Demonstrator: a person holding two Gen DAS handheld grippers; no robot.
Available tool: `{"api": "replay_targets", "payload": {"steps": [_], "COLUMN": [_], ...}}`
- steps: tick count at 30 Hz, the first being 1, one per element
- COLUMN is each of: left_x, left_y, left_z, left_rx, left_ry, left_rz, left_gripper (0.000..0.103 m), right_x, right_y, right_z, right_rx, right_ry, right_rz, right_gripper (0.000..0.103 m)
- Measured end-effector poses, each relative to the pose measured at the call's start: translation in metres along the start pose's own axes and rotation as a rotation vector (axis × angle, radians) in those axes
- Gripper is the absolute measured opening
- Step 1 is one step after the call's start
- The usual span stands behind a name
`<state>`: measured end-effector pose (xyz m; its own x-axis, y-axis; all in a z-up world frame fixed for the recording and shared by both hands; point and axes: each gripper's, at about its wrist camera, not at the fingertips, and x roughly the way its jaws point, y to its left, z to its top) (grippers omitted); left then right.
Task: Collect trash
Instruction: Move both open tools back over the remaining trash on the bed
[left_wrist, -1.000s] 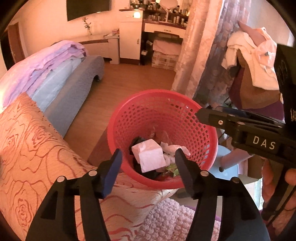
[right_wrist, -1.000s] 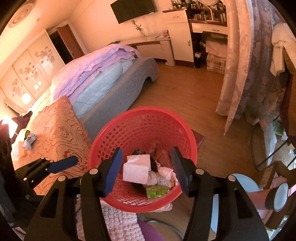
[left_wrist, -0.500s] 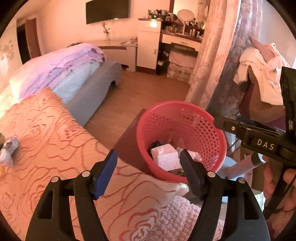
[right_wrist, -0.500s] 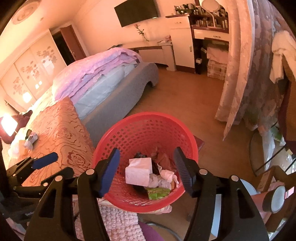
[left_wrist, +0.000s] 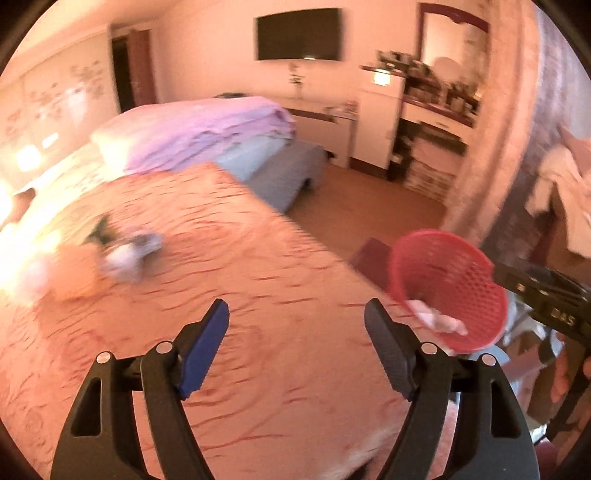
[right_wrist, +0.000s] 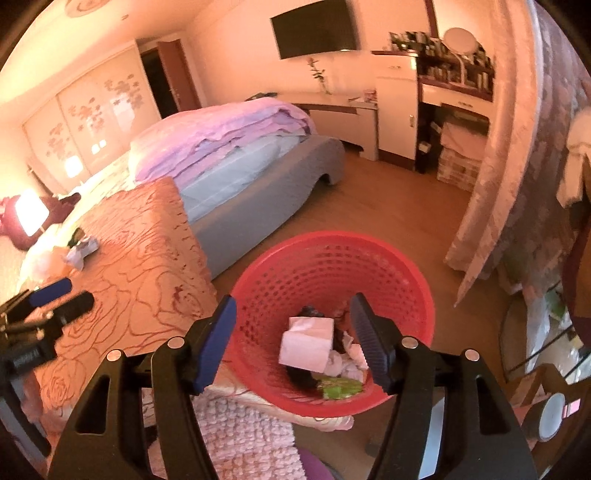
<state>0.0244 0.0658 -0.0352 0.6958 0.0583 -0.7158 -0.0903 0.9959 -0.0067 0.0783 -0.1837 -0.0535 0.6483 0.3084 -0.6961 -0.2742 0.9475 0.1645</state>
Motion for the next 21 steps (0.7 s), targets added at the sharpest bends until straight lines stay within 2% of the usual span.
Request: {"api": "replay_targets", "payload": {"steps": [6, 12, 21], "left_x": [-0.006, -0.008, -0.011], "left_y": [0.058, 0.092, 0.127], "left_z": [-0.014, -0.029, -0.048], "left_rx": [-0.135, -0.21, -0.286], "left_ry": [0.017, 0.033, 0.047], "left_rz": [0.099, 0.164, 0.198], "left_gripper": [0.073, 0.073, 0.073], "right_x": [0.0, 0.004, 0.02], "right_y": [0.03, 0.064, 0.126], "right_z": [-0.003, -0.003, -0.003], "right_rx": [-0.057, -0.104, -0.165], "right_ry": [0.005, 0.013, 0.029], "right_rz": [0.033, 0.084, 0.189], "right_gripper": [0.062, 0.063, 0.063]}}
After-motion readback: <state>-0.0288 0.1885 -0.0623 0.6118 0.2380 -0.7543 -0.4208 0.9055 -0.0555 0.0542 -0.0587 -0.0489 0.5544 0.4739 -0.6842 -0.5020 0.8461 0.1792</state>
